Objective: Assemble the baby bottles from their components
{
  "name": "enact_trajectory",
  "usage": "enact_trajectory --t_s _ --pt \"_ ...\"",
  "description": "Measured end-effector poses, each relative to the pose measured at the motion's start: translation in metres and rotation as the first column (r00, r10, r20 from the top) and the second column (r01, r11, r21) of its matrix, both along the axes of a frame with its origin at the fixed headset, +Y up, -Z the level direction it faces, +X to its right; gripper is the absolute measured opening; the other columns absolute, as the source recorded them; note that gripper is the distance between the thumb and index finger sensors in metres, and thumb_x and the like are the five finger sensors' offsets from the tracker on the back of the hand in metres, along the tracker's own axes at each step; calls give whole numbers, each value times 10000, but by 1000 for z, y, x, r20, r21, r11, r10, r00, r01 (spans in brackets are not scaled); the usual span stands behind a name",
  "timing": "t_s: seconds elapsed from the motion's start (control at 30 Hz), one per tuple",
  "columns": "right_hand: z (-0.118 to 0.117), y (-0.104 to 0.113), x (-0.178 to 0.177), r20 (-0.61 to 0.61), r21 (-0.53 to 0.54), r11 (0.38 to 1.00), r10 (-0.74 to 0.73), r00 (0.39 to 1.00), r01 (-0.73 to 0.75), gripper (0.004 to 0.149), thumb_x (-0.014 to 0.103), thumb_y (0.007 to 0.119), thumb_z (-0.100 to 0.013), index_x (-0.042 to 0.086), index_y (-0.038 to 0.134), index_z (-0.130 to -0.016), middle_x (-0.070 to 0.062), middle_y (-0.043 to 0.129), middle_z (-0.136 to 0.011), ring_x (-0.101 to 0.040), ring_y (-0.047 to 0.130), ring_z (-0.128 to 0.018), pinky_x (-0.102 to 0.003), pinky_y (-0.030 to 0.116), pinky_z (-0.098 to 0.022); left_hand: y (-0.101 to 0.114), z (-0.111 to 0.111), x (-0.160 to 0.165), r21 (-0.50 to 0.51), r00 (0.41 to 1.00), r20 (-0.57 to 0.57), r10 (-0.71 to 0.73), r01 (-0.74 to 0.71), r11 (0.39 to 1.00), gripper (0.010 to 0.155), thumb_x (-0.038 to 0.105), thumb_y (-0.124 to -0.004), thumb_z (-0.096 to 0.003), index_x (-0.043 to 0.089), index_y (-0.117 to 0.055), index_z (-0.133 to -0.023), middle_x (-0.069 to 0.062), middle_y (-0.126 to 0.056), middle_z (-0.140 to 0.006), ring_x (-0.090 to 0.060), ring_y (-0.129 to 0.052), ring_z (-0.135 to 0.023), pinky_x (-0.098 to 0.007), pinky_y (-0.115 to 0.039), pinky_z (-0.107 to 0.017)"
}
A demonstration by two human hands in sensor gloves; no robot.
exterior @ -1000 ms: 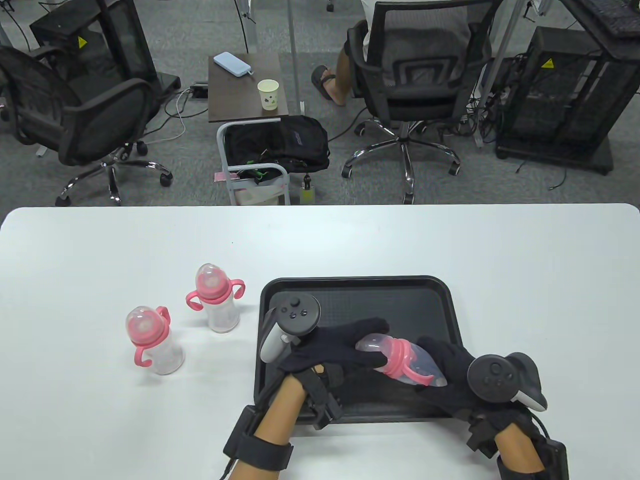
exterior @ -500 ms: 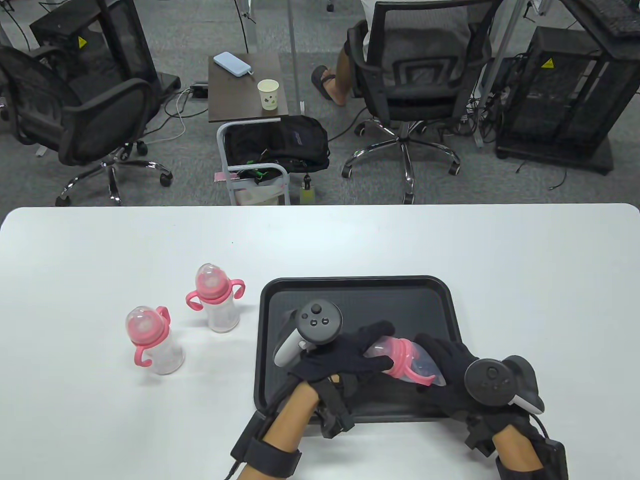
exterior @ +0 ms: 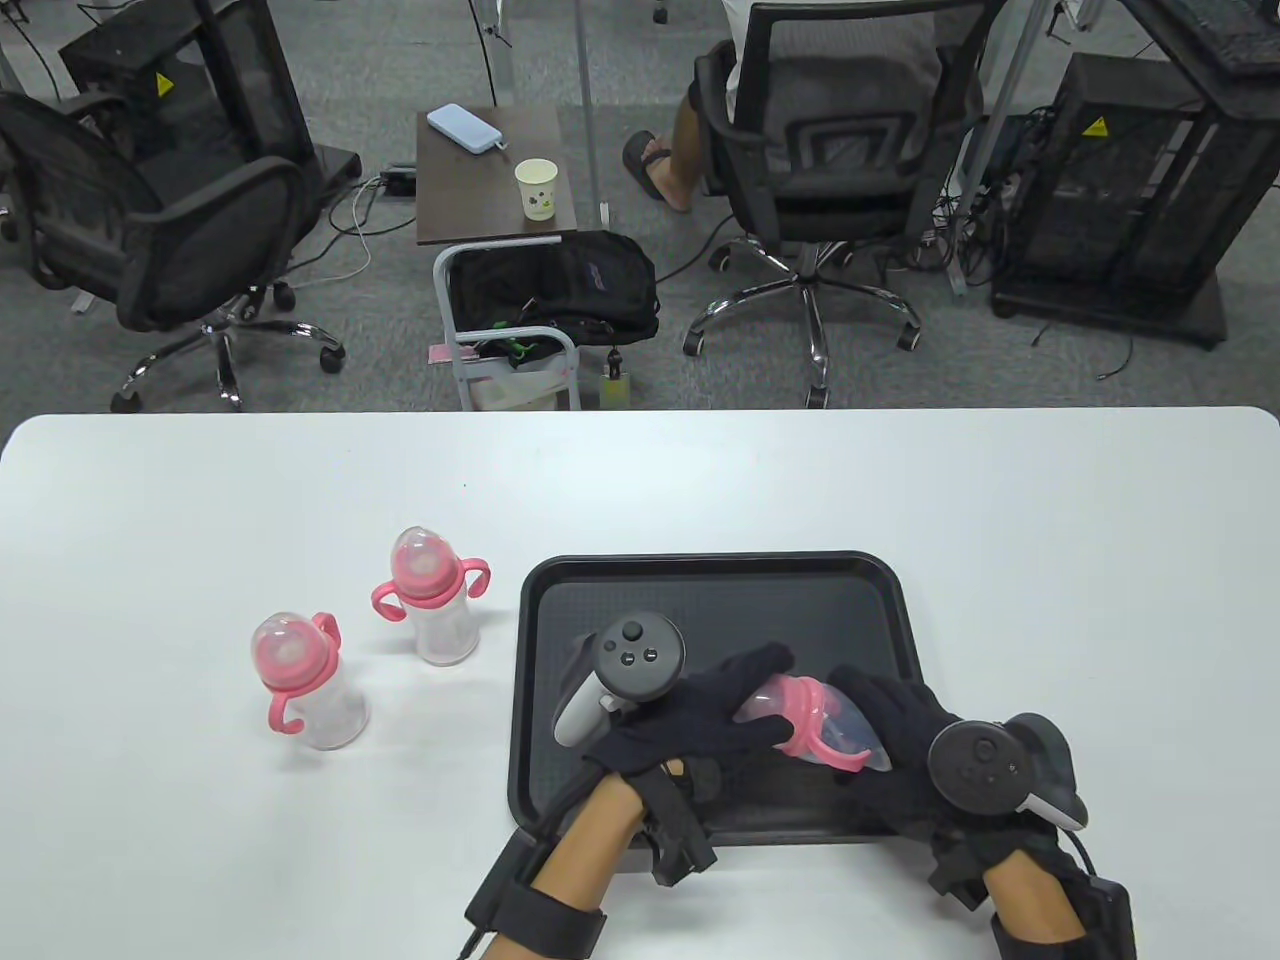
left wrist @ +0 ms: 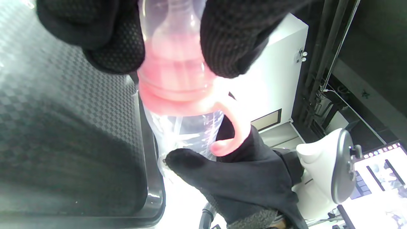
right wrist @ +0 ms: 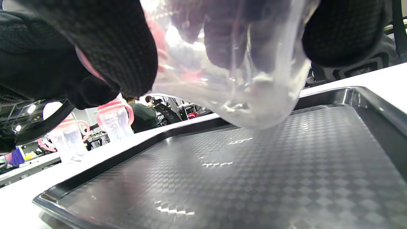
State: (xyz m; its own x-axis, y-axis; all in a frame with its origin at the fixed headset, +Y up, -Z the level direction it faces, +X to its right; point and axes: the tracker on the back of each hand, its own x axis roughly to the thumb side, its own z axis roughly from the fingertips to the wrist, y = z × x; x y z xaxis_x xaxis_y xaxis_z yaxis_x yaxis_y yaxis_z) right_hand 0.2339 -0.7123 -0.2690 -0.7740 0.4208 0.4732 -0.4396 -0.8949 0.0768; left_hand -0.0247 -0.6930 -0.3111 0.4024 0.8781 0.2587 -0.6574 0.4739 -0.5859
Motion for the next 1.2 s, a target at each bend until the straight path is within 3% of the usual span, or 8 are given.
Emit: enact_trajectory --t_s 0.2,0.3,0.43,0.57,0.63,0.83,1.03,1.2 --pt "-4 -2 5 -2 -34 994 -103 995 103 886 416 915 -491 156 377 -1146 -236 568 -1129 -548 643 -984 -744 724 -543 15 4 -3 75 991 -112 68 -60 995 915 473 -916 -495 163 -409 -1192 -191 -642 -1130 -353 -973 -617 -398 -908 -420" --pt "-6 -2 7 6 -44 991 -127 992 128 893 414 909 -495 136 358 -1141 -241 568 -1123 -552 646 -982 -756 708 -564 23 8 -12 62 987 -137 83 -76 995 963 557 -894 -487 174 -378 -1204 -184 -603 -1154 -370 -945 -670 -452 -865 -459" --pt "-16 -1 22 68 -48 980 -191 979 195 897 400 917 -496 109 355 -1132 -250 564 -1124 -575 649 -985 -799 627 -604 20 17 -32 110 975 -223 -16 42 993 908 599 -857 -498 194 -453 -1203 -172 -633 -1152 -419 -905 -774 -502 -827 -528" --pt "-37 0 45 162 -49 922 -371 914 383 911 377 930 -492 81 339 -1119 -266 565 -1118 -610 631 -994 -812 567 -613 -3 20 -52 128 930 -301 -210 258 958 913 592 -859 -496 193 -439 -1203 -175 -621 -1158 -465 -836 -874 -561 -759 -605" --pt "-49 1 57 201 -43 914 -387 900 403 927 372 940 -486 79 326 -1115 -268 570 -1116 -622 613 -998 -805 573 -613 -10 18 -61 40 901 -300 -313 340 940 901 605 -845 -500 192 -458 -1201 -177 -637 -1151 -470 -837 -877 -563 -758 -606" --pt "-95 -7 94 356 -29 885 -426 832 465 938 356 951 -478 67 309 -1097 -271 571 -1108 -621 575 -991 -777 590 -611 -17 13 -82 -40 909 -313 -275 277 960 893 599 -834 -513 181 -453 -1204 -191 -619 -1157 -499 -783 -912 -584 -721 -633" --pt "-146 -25 125 505 -15 844 -457 732 537 940 345 946 -476 66 291 -1091 -284 554 -1109 -601 529 -991 -749 585 -624 -16 14 -86 -29 894 -342 -291 300 954 887 596 -834 -514 179 -460 -1202 -193 -624 -1154 -503 -780 -913 -585 -719 -637" --pt "-170 -43 133 575 -65 866 -374 728 496 940 341 944 -478 65 285 -1089 -293 543 -1110 -596 518 -993 -745 582 -621 -17 14 -87 -33 887 -350 -303 311 950 884 598 -832 -515 181 -465 -1202 -195 -626 -1153 -503 -776 -916 -588 -716 -638"
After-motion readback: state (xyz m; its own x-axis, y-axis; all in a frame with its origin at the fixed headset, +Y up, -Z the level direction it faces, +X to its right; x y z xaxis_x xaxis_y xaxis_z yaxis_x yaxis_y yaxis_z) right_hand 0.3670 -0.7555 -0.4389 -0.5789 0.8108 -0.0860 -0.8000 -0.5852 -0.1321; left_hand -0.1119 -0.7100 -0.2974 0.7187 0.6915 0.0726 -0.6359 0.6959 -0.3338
